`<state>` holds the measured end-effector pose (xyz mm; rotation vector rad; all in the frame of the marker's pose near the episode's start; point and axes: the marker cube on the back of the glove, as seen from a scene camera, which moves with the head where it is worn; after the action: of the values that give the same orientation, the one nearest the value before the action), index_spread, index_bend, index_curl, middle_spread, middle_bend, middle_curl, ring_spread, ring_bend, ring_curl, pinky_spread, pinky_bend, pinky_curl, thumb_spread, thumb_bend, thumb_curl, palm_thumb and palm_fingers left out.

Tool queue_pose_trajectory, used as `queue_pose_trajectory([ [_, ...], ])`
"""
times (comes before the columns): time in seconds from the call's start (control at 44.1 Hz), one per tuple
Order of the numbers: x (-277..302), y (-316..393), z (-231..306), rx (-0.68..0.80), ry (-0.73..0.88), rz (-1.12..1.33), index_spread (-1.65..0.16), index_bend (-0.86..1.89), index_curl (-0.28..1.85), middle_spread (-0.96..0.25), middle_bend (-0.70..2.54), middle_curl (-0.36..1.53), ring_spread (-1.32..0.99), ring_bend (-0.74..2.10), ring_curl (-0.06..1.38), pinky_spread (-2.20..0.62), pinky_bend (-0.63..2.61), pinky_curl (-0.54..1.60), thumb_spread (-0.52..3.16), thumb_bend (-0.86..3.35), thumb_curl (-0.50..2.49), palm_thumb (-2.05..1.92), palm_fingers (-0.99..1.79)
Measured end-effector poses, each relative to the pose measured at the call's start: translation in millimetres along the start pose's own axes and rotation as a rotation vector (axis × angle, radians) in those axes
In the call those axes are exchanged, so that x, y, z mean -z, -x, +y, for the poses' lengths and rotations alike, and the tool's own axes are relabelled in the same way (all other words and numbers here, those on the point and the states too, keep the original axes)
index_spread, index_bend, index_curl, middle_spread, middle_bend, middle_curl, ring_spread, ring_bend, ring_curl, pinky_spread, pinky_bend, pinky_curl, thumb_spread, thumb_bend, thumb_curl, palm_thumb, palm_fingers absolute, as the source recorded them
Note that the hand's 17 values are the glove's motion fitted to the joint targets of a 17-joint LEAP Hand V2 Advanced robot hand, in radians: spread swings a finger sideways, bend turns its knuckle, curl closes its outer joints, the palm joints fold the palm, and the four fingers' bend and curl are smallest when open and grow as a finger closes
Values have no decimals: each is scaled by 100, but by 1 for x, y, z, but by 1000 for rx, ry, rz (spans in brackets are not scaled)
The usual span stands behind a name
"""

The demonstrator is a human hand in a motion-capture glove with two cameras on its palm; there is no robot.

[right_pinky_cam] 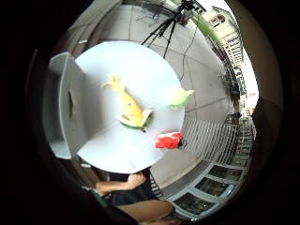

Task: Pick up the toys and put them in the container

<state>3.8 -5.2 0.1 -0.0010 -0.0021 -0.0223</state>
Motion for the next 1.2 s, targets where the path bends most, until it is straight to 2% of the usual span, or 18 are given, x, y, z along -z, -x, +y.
queue_pose_trajectory([
  [0.159, 3, 0, 1, -4, -3, 2, -17, 19, 11, -7, 25, 10, -18, 17, 4, -5, 41, 14, 71, -12, 0, -18, 6],
  [0.363, 2, 1, 3, 9, -18, 1, -22, 19, 18, -9, 26, 17, -24, 18, 7, -6, 43, 19, 93, -12, 1, -18, 2],
  [0.771, 6, -21, 11, 35, 30, 96, -25, 18, 27, -10, 24, 26, -27, 19, 13, -6, 44, 26, 104, -10, 3, -16, -2],
  [0.93, 7, -45, 17, 7, -8, 105, -25, 14, 28, -10, 20, 28, -26, 19, 16, -6, 48, 28, 106, -8, 4, -12, -8],
  [1.202, -47, -95, 28, -16, -11, 114, -25, 14, 28, -10, 19, 31, -26, 19, 19, -4, 49, 31, 107, -7, 8, -9, -8],
])
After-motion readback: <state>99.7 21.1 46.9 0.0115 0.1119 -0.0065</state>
